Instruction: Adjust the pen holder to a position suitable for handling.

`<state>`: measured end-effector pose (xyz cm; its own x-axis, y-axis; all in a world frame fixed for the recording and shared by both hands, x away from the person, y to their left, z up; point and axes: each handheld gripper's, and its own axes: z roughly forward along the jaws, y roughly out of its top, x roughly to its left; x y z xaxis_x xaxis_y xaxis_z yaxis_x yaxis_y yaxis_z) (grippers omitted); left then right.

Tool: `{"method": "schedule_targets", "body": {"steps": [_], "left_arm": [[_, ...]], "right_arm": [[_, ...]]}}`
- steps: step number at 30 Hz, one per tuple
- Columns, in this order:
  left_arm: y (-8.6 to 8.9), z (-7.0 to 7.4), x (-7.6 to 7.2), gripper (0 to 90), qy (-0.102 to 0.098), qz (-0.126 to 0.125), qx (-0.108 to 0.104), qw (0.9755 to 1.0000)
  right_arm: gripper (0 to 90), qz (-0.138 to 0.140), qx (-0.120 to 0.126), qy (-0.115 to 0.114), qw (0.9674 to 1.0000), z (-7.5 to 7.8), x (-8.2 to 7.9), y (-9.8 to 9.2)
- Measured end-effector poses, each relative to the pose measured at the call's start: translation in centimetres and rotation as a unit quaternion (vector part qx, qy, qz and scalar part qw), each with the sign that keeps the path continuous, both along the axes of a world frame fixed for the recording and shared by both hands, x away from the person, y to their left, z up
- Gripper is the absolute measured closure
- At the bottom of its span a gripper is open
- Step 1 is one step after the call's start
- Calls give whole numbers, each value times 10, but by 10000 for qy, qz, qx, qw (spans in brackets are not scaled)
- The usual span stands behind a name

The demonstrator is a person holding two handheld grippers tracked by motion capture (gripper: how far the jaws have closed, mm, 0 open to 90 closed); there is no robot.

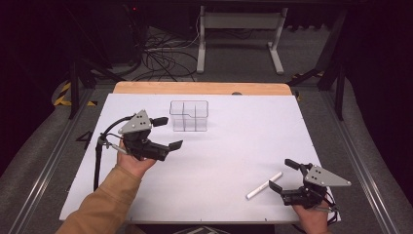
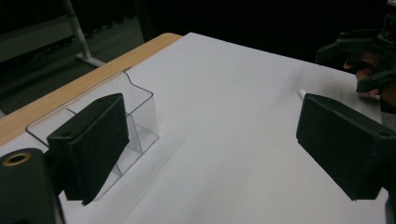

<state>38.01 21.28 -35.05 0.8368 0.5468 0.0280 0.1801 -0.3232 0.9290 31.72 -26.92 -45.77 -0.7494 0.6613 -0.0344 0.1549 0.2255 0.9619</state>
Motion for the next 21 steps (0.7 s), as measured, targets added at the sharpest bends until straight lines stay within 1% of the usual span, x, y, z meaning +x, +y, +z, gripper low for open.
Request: {"method": "schedule_targets", "body": {"steps": [1,2,3,6,7,8,9,10,11,13,14,15,16,18,19,20,21], "left_arm": [[0,1,3,119,16,-62,11,10000],[0,2,6,134,25,-82,68,9999],[0,2,6,142,25,-82,68,9999],[0,4,17,186,43,-122,316,9994],[0,5,25,195,57,-106,424,9990],[0,5,28,203,49,-96,450,9989],[0,5,28,209,49,-96,450,9989],[1,5,36,214,53,-69,512,9987],[1,5,36,220,53,-69,512,9987],[1,4,45,237,128,-16,586,9982],[0,4,50,253,221,-3,633,9977],[-1,4,57,259,328,48,724,9968],[-2,4,61,259,383,68,762,9963],[-5,5,68,258,435,96,842,9955],[-5,5,68,256,435,96,842,9955],[-9,5,74,256,484,110,900,9947],[-9,5,74,254,484,110,900,9947]], "right_arm": [[61,2,18,5,10000,0,-1,0],[62,8,18,4,10000,0,-1,0],[61,14,21,9,10000,0,-1,0],[63,38,40,16,10000,0,-1,0],[63,38,28,5,10000,0,-1,0],[63,48,31,-5,10000,0,-1,0],[63,58,36,-4,10000,1,-1,0],[63,65,38,-8,10000,1,-1,0],[63,82,44,-13,10000,0,-1,0],[63,88,40,-10,10000,0,-2,1],[63,96,32,-6,9999,0,-2,1],[63,103,42,4,9999,0,-2,1],[63,110,29,-1,9999,0,-1,1],[64,118,33,19,9999,0,-1,1],[64,118,33,19,9999,0,-1,1],[64,136,33,27,9999,-1,-1,2],[64,141,36,28,9999,-1,-1,2]]}}
